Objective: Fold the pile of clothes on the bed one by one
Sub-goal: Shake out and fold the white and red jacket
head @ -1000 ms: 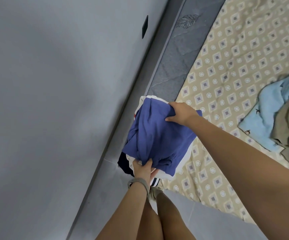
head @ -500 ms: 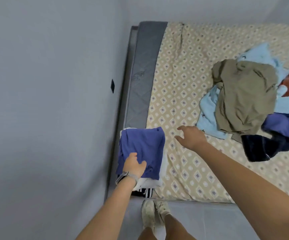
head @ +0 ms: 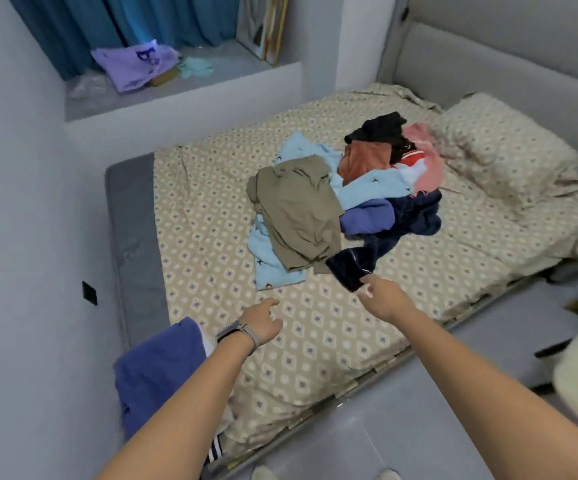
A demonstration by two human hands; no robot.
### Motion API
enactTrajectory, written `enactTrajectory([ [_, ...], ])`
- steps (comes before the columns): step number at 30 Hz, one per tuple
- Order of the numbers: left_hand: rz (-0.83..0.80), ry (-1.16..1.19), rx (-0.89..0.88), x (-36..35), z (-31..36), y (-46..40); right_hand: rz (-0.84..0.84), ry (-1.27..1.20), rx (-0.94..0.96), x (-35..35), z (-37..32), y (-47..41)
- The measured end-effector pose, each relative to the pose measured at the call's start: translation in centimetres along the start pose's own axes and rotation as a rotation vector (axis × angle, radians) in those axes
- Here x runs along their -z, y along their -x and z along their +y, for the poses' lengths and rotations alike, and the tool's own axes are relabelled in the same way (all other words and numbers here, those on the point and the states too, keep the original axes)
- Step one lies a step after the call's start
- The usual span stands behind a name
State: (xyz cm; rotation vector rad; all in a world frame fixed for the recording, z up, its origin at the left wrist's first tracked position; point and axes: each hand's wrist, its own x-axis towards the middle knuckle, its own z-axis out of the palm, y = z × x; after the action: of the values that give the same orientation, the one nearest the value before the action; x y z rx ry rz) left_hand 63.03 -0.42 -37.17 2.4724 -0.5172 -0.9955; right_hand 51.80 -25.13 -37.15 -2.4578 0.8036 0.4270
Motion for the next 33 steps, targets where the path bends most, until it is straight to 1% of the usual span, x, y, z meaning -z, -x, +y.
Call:
enactTrajectory([
  [3, -0.035, -0.039, -0.043, -4.2, 7.2, -1.7, 0.021, -0.074, -0.054, 3.4, 7.2, 1.7],
  [8, -0.111, -0.118, -0.121, -11.3, 18.9, -4.4, 0.091, -0.098, -0.149, 9.0, 18.9, 4.5],
  [11, -0.143, -0.156, -0.183, -14.1, 24.3, -5.7, 0.109, -0.077, -0.206, 11.8, 24.3, 5.4],
  [13, -0.163, -0.126, -0.196, -15.2, 27.1, -6.7, 0.108, -0.085, -0.245, 13.3, 26.8, 5.4],
  [17, -0.185, -0.063, -0.174, -15.3, 31.6, -10.5, 0.083, -0.098, -0.283, 15.6, 30.1, 2.7],
  [20, -0.200, -0.022, -0.171, -14.5, 34.0, -14.2, 0.039, -0.067, -0.263, 17.9, 31.8, -0.9],
  [23, -0.194, 0.008, -0.142, -13.2, 35.4, -18.5, -0.003, -0.011, -0.237, 21.8, 33.3, -4.6],
  [27, -0.198, 0.002, -0.076, -11.9, 37.4, -24.1, 0.009, -0.050, -0.256, 28.0, 35.2, -8.7],
  [31, -0.192, -0.025, -0.094, -11.0, 41.2, -27.8, 0.086, -0.116, -0.261, 31.7, 36.5, -12.8],
  [33, -0.179, -0.024, -0.112, -10.7, 43.1, -29.4, 0.064, -0.131, -0.258, 32.6, 36.9, -14.9],
])
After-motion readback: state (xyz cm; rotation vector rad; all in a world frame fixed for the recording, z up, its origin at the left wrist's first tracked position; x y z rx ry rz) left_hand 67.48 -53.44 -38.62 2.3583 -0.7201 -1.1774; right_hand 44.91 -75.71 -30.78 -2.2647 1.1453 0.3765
